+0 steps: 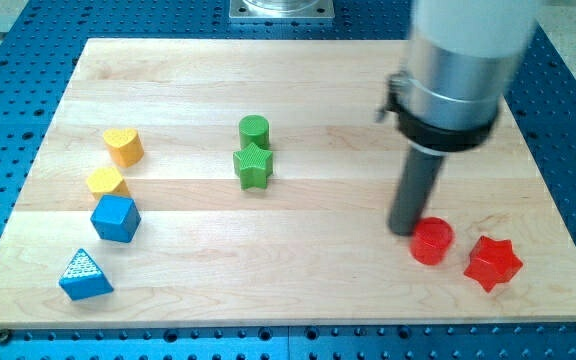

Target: Push the green star into the red circle

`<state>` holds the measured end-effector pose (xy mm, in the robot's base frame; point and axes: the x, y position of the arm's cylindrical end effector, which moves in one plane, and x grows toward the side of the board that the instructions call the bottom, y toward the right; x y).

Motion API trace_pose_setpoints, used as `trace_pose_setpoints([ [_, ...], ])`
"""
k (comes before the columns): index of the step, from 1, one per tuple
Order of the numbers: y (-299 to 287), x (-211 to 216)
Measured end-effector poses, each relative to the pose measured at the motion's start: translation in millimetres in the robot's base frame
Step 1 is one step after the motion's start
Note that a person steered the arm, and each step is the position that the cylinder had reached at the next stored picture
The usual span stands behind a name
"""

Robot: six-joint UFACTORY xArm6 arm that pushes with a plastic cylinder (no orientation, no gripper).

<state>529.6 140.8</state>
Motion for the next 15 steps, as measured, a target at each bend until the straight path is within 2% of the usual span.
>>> trace_pose_setpoints([
  [1, -28.0, -15.5],
  [2, -129.6, -2.0],
  [3, -197.4, 7.7],
  [5, -201.4, 7.7],
  [7, -295.8, 5.5],
  [8, -252.7, -6.7],
  [10, -209.6, -76.8],
  [12, -119.6, -88.3],
  [13, -118.7, -121.6],
  [14, -66.4, -106.0],
  [15, -27.7, -60.2],
])
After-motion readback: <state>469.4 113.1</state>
